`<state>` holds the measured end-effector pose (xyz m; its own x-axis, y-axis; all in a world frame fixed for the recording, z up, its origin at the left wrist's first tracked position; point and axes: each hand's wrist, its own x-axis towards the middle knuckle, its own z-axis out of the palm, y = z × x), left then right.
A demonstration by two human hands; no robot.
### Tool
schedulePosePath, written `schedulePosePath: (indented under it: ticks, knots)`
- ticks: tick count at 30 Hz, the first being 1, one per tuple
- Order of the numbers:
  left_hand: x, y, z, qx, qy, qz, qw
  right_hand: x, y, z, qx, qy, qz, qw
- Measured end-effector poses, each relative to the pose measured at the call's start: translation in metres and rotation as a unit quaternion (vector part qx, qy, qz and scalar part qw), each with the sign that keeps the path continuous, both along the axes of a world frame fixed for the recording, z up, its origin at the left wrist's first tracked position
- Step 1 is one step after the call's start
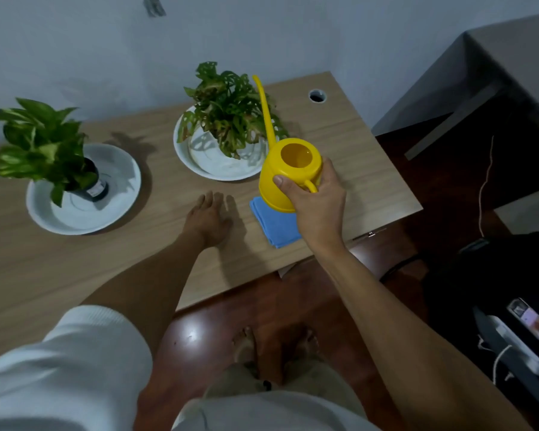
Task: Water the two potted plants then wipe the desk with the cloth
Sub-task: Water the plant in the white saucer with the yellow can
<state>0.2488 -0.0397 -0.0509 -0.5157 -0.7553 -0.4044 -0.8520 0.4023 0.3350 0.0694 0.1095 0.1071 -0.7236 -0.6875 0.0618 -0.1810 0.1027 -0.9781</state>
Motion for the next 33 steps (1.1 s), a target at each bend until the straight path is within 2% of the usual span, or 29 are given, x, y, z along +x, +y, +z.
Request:
schedulePosePath:
  ticks: [6,21,33]
  knots:
    - [0.028,-0.001,-0.011,-0.013,0.012,-0.018,1.000,0.029,-0.007,0.011,0.019,0.024,0.003,1.000]
    - [0.033,0.026,-0.012,0.010,0.058,0.055,0.997,0.042,-0.028,0.042,0.095,0.051,0.001,0.994]
    - [0.042,0.011,-0.038,0.007,0.043,0.025,0.999,0.043,-0.038,0.053,0.122,0.061,0.000,0.991]
